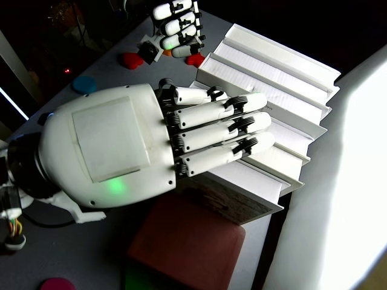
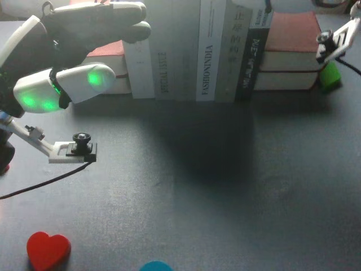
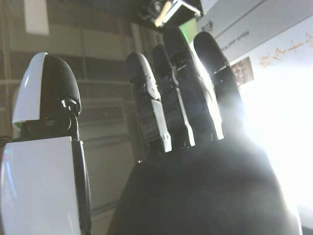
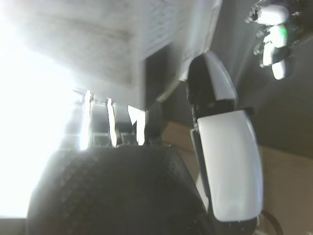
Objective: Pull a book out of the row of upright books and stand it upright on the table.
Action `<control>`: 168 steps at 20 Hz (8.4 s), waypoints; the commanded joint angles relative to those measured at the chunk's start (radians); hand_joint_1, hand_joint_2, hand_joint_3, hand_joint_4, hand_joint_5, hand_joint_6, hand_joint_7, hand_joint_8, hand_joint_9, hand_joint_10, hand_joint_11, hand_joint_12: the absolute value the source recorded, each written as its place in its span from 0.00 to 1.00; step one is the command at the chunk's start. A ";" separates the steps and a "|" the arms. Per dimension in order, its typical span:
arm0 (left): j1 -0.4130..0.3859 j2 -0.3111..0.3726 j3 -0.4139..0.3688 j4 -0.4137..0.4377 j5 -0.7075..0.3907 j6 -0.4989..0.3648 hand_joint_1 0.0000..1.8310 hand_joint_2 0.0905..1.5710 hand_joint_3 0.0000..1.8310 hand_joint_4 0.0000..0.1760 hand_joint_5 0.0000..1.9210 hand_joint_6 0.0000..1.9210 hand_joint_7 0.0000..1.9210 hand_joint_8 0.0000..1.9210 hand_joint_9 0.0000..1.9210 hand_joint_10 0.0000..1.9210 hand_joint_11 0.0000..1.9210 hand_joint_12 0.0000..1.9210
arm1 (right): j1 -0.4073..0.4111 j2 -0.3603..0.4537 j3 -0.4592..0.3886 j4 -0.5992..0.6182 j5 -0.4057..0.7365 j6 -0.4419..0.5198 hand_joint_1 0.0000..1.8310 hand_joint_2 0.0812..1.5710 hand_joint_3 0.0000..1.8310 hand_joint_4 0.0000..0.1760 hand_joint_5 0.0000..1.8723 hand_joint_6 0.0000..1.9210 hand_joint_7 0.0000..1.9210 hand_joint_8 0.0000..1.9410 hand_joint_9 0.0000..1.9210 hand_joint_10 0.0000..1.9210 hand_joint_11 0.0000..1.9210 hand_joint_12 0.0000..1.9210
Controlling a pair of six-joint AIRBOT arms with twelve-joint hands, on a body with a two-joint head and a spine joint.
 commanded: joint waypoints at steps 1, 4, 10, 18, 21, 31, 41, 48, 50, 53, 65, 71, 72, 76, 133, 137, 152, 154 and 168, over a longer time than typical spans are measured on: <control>0.003 -0.004 -0.003 -0.042 -0.111 -0.011 0.53 0.62 0.00 0.00 0.41 0.02 0.34 0.00 0.34 0.13 0.08 0.70 | -0.002 0.008 -0.021 -0.003 0.087 0.004 0.38 0.78 0.01 0.00 0.32 0.01 0.00 0.00 0.00 0.00 0.00 0.00; 0.024 -0.003 -0.011 -0.061 -0.118 -0.011 0.52 0.62 0.00 0.00 0.40 0.01 0.32 0.00 0.32 0.13 0.05 0.72 | -0.002 0.101 -0.126 -0.037 0.131 -0.010 0.20 0.73 0.00 0.51 0.29 0.00 0.00 0.00 0.00 0.00 0.00 0.00; 0.068 0.002 -0.027 -0.101 -0.140 -0.011 0.52 0.63 0.00 0.00 0.40 0.02 0.34 0.00 0.26 0.32 0.04 0.79 | -0.050 0.233 -0.303 -0.069 0.216 -0.077 0.03 0.73 0.00 1.00 0.18 0.00 0.00 0.00 0.00 0.00 0.00 0.00; 0.098 0.005 -0.037 -0.125 -0.153 -0.011 0.52 0.64 0.00 0.00 0.39 0.04 0.31 0.00 0.20 0.41 0.02 0.80 | -0.139 0.283 -0.386 -0.038 0.311 -0.105 0.06 0.74 0.00 0.87 0.21 0.00 0.00 0.00 0.00 0.00 0.00 0.00; 0.097 0.005 -0.034 -0.125 -0.148 -0.011 0.50 0.64 0.00 0.00 0.40 0.05 0.31 0.00 0.19 0.44 0.03 0.80 | -0.095 0.284 -0.377 -0.029 0.318 -0.137 0.04 0.74 0.00 0.39 0.26 0.02 0.00 0.00 0.00 0.00 0.00 0.00; 0.080 -0.001 -0.022 -0.103 -0.136 -0.011 0.51 0.63 0.00 0.00 0.31 0.32 0.35 0.02 0.20 0.49 0.08 0.82 | 0.031 0.212 -0.230 0.013 0.178 -0.197 0.00 0.71 0.00 0.69 0.25 0.00 0.00 0.00 0.00 0.00 0.00 0.00; 0.069 -0.003 -0.023 -0.096 -0.141 -0.011 0.52 0.64 0.00 0.00 0.28 0.35 0.33 0.01 0.19 0.46 0.05 0.79 | -0.016 0.115 -0.129 0.084 0.097 -0.220 0.08 0.70 0.00 0.92 0.29 0.01 0.00 0.00 0.00 0.00 0.00 0.00; 0.083 -0.006 -0.027 -0.115 -0.154 -0.011 0.53 0.63 0.00 0.00 0.28 0.35 0.33 0.01 0.19 0.44 0.06 0.76 | -0.114 0.179 -0.230 0.081 0.153 -0.220 0.00 0.65 0.00 0.83 0.21 0.00 0.00 0.00 0.00 0.00 0.00 0.00; 0.093 -0.008 -0.030 -0.127 -0.161 -0.011 0.51 0.63 0.00 0.00 0.28 0.35 0.32 0.00 0.19 0.44 0.06 0.76 | -0.159 0.227 -0.286 0.081 0.195 -0.220 0.00 0.66 0.00 0.80 0.18 0.00 0.00 0.00 0.00 0.00 0.00 0.00; 0.101 -0.008 -0.036 -0.139 -0.170 -0.011 0.52 0.63 0.00 0.00 0.28 0.34 0.32 0.00 0.19 0.43 0.04 0.77 | -0.217 0.283 -0.352 0.088 0.252 -0.223 0.00 0.66 0.00 1.00 0.17 0.00 0.00 0.00 0.00 0.00 0.00 0.00; 0.123 -0.007 -0.046 -0.152 -0.175 -0.011 0.50 0.61 0.00 0.00 0.28 0.37 0.32 0.00 0.19 0.44 0.03 0.79 | -0.297 0.327 -0.420 0.125 0.353 -0.241 0.00 0.71 0.01 0.87 0.18 0.00 0.00 0.00 0.00 0.00 0.00 0.00; 0.125 -0.008 -0.047 -0.151 -0.170 -0.011 0.50 0.61 0.00 0.00 0.28 0.38 0.32 0.00 0.18 0.46 0.02 0.79 | -0.258 0.403 -0.449 0.102 0.389 -0.241 0.00 0.71 0.01 0.20 0.17 0.00 0.00 0.00 0.00 0.00 0.00 0.00; 0.128 -0.006 -0.048 -0.151 -0.171 -0.011 0.50 0.61 0.00 0.00 0.28 0.38 0.32 0.00 0.18 0.46 0.02 0.80 | -0.238 0.414 -0.453 0.095 0.395 -0.245 0.02 0.72 0.01 0.50 0.14 0.00 0.00 0.00 0.00 0.00 0.00 0.00; 0.132 -0.009 -0.049 -0.151 -0.169 -0.011 0.51 0.60 0.00 0.00 0.31 0.38 0.33 0.00 0.20 0.45 0.04 0.79 | -0.110 0.481 -0.495 0.006 0.380 -0.249 0.24 0.74 0.00 0.50 0.11 0.00 0.00 0.00 0.00 0.00 0.00 0.00; 0.097 0.000 -0.072 -0.070 -0.134 -0.011 0.50 0.64 0.00 0.00 0.30 0.54 0.21 0.40 0.19 0.54 0.13 0.73 | 0.354 0.086 -0.185 -1.019 0.117 0.574 0.73 0.77 0.00 0.00 0.37 0.68 0.39 0.70 0.40 0.77 0.24 0.88; 0.098 0.007 -0.087 -0.068 -0.132 -0.011 0.51 0.64 0.00 0.00 0.29 0.53 0.23 0.38 0.22 0.50 0.15 0.71 | 0.389 0.175 -0.250 -0.925 0.190 0.574 0.75 0.70 0.00 0.00 0.47 0.56 0.49 0.60 0.47 0.62 0.46 0.90; 0.110 0.017 -0.100 -0.076 -0.132 -0.011 0.53 0.61 0.00 0.00 0.29 0.51 0.25 0.36 0.24 0.47 0.15 0.72 | 0.324 0.352 -0.386 -0.515 0.379 0.340 0.75 0.70 0.00 0.00 0.47 0.56 0.49 0.60 0.47 0.61 0.46 0.90; 0.108 0.030 -0.099 -0.076 -0.125 -0.011 0.53 0.62 0.00 0.00 0.28 0.53 0.26 0.36 0.27 0.50 0.17 0.74 | 0.229 0.322 -0.369 -0.396 0.423 0.282 0.75 0.70 0.00 0.00 0.47 0.57 0.49 0.60 0.47 0.61 0.46 0.90; 0.092 0.062 -0.100 -0.079 -0.115 -0.011 0.50 0.63 0.00 0.00 0.28 0.48 0.28 0.32 0.28 0.49 0.13 0.77 | -0.147 0.054 -0.209 -0.005 0.583 0.243 0.75 0.70 0.00 0.00 0.46 0.56 0.50 0.61 0.47 0.62 0.46 0.90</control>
